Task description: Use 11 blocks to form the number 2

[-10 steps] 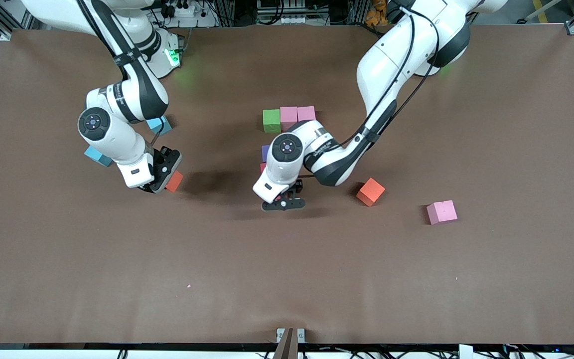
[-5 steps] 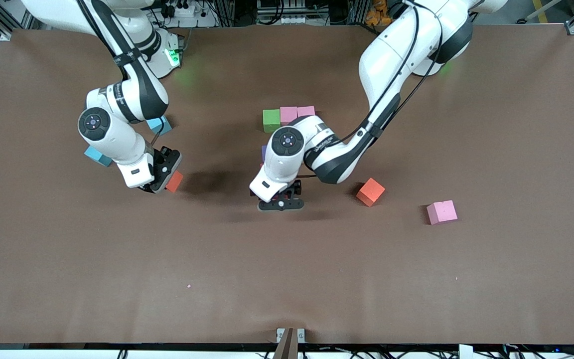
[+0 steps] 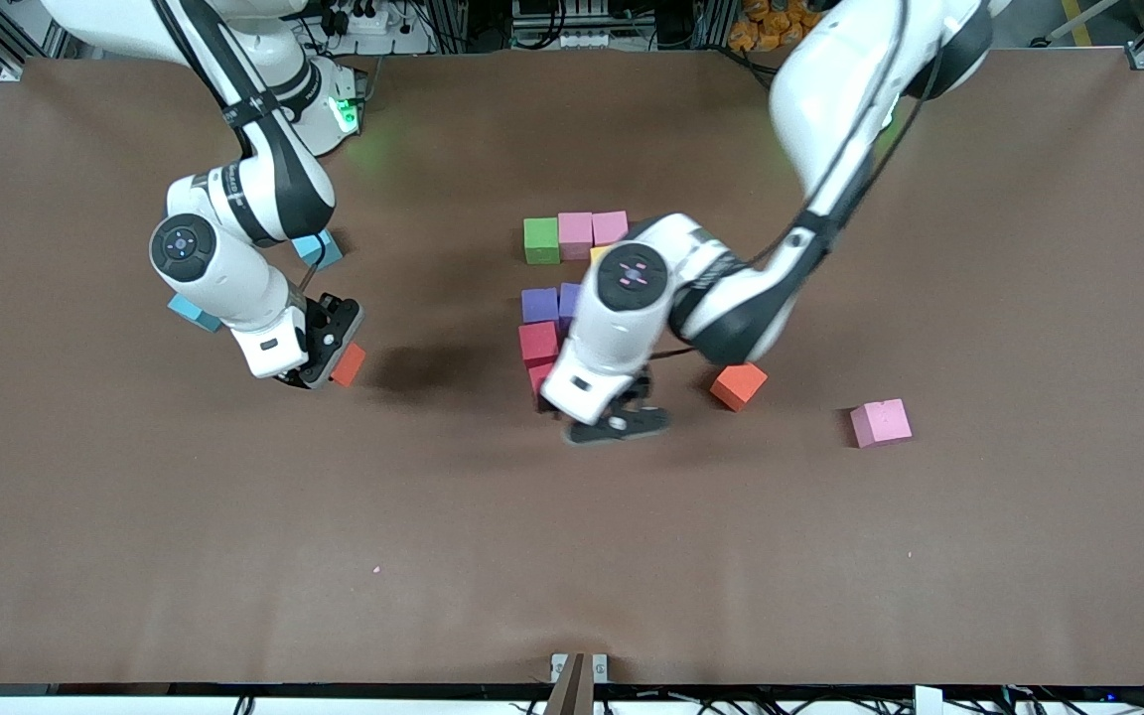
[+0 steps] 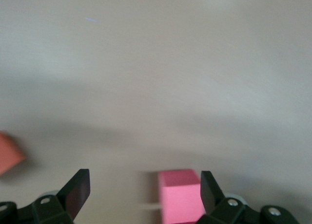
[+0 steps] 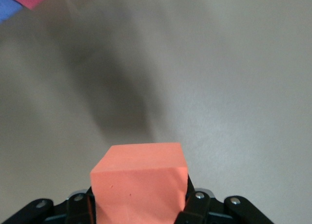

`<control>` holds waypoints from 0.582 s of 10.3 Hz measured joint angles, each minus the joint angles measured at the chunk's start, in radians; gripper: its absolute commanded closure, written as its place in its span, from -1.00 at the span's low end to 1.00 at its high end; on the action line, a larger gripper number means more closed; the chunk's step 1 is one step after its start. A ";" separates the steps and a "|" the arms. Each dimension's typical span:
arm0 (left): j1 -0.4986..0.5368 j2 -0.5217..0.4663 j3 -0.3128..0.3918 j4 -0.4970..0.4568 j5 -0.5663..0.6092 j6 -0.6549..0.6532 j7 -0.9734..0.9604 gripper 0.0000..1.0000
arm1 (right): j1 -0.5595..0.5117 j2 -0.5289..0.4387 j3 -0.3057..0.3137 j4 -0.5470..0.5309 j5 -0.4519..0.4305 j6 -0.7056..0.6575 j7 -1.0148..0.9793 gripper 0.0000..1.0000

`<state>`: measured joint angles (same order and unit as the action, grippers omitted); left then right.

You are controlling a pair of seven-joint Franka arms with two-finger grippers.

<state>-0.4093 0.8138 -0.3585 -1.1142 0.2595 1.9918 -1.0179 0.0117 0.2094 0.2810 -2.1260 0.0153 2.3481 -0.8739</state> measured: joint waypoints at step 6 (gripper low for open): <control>0.188 -0.151 0.003 -0.138 0.000 -0.211 -0.053 -1.00 | 0.375 0.144 -0.105 0.320 0.001 -0.050 0.078 0.14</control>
<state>-0.2214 0.6631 -0.3553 -1.2523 0.2591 1.7810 -1.0706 0.3868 0.3538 0.1756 -1.8058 0.0166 2.2983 -0.7956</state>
